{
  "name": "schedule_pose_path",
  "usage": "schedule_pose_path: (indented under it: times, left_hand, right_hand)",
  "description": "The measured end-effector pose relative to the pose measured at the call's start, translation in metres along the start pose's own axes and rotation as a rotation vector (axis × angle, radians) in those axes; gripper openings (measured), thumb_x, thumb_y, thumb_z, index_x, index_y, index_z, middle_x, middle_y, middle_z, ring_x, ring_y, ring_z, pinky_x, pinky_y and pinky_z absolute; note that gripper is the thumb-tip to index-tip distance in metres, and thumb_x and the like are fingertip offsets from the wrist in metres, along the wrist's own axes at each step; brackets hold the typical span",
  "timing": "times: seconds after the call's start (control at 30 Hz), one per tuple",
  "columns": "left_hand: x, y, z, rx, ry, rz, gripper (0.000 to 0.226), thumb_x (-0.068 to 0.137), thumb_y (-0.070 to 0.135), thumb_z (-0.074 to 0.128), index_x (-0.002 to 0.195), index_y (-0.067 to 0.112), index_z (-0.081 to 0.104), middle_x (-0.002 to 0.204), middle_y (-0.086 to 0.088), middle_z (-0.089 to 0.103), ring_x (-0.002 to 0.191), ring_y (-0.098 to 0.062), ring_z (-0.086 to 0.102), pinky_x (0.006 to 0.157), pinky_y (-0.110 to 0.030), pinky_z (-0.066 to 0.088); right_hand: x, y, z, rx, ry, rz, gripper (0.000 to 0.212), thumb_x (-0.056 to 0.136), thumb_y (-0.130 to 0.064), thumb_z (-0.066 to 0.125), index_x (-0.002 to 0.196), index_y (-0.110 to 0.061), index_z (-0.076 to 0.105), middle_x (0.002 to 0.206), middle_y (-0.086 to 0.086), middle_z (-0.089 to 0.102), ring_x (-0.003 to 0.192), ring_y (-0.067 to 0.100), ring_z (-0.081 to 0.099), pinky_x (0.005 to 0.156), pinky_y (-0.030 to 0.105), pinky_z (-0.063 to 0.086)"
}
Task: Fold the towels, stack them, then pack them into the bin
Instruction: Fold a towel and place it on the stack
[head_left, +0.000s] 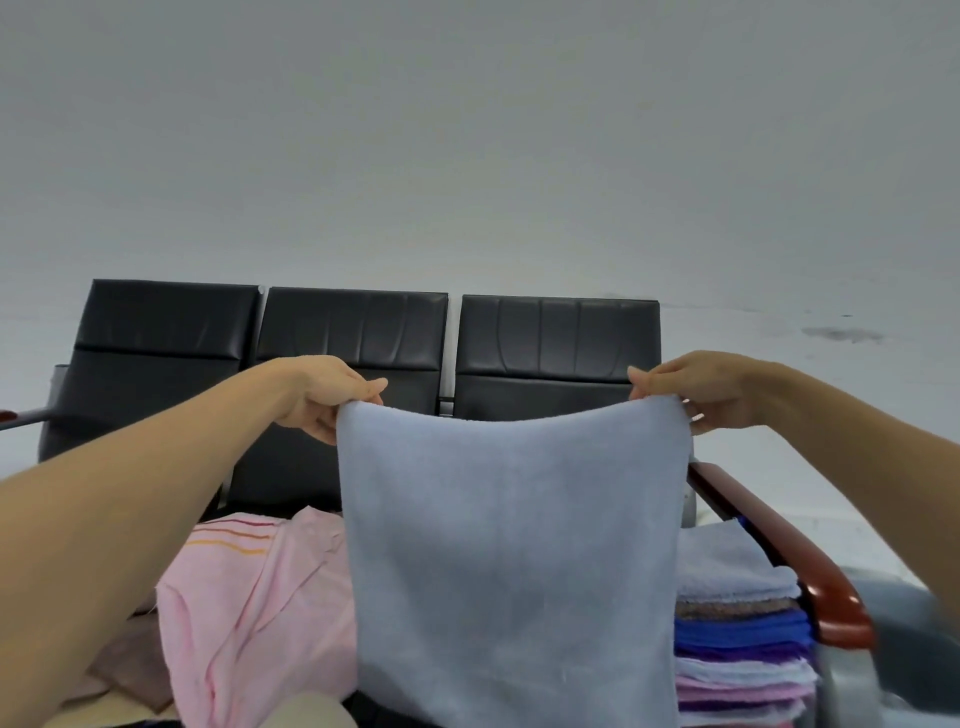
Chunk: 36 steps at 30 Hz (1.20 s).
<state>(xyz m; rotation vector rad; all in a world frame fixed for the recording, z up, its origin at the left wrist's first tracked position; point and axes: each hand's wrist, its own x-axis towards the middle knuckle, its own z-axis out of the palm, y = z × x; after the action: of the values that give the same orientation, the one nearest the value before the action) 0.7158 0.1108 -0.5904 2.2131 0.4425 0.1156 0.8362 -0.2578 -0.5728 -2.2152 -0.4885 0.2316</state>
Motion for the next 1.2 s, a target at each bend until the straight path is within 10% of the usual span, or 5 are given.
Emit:
schedule_pose_path:
  times: [0.17, 0.47, 1.2]
  left_hand:
    - [-0.003, -0.001, -0.005, 0.177, -0.179, 0.086, 0.028, 0.084, 0.032, 0.071, 0.107, 0.016, 0.069, 0.111, -0.003, 0.068, 0.106, -0.022, 0.064, 0.095, -0.041, 0.052]
    - [0.019, 0.011, 0.012, 0.606, 0.398, 0.421, 0.015, 0.09, 0.02, 0.065, 0.091, 0.007, 0.074, 0.077, -0.002, 0.063, 0.075, -0.021, 0.059, 0.067, -0.031, 0.046]
    - [0.026, 0.007, 0.023, 0.738, 0.472, 0.472, 0.014, 0.092, 0.015, 0.061, 0.101, 0.008, 0.069, 0.102, -0.008, 0.065, 0.091, -0.027, 0.062, 0.077, -0.035, 0.05]
  right_hand:
    - [-0.002, -0.002, 0.001, -0.203, -0.043, -0.073, 0.018, 0.076, -0.013, 0.079, 0.092, -0.006, 0.073, 0.088, 0.007, 0.07, 0.082, 0.021, 0.064, 0.067, 0.025, 0.052]
    - [0.023, -0.011, 0.022, -0.808, 0.671, -0.32, 0.014, 0.088, -0.02, 0.064, 0.099, -0.017, 0.072, 0.105, 0.009, 0.066, 0.094, 0.031, 0.06, 0.074, 0.031, 0.043]
    - [0.025, 0.001, 0.018, -0.866, 0.629, -0.295, 0.015, 0.091, -0.008, 0.055, 0.098, -0.008, 0.068, 0.098, 0.015, 0.064, 0.078, 0.028, 0.051, 0.068, 0.031, 0.039]
